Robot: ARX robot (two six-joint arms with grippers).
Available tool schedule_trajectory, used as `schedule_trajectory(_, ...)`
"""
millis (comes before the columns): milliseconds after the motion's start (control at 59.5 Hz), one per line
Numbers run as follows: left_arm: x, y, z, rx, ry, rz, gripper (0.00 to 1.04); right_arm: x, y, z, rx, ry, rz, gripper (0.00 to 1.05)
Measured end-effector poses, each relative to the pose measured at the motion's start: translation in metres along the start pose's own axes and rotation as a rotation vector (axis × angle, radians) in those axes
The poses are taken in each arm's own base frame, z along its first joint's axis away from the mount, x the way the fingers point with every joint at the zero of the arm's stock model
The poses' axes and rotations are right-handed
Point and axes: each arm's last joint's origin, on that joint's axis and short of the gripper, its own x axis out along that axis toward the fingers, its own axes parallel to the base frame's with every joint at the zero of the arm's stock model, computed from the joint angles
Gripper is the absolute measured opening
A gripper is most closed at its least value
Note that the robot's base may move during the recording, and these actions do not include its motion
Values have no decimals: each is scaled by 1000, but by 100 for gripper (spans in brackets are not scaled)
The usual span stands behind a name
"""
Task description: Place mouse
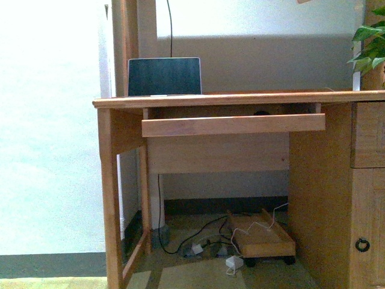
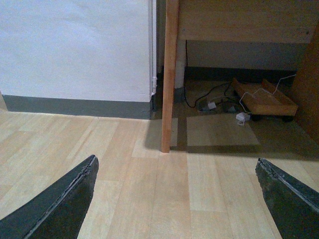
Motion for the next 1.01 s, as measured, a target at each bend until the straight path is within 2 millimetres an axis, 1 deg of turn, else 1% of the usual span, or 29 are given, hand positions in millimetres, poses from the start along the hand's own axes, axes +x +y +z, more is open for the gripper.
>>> schedule_trajectory(1008, 0, 0, 0, 0, 0, 0, 97, 0, 0, 0, 0, 0, 0, 97)
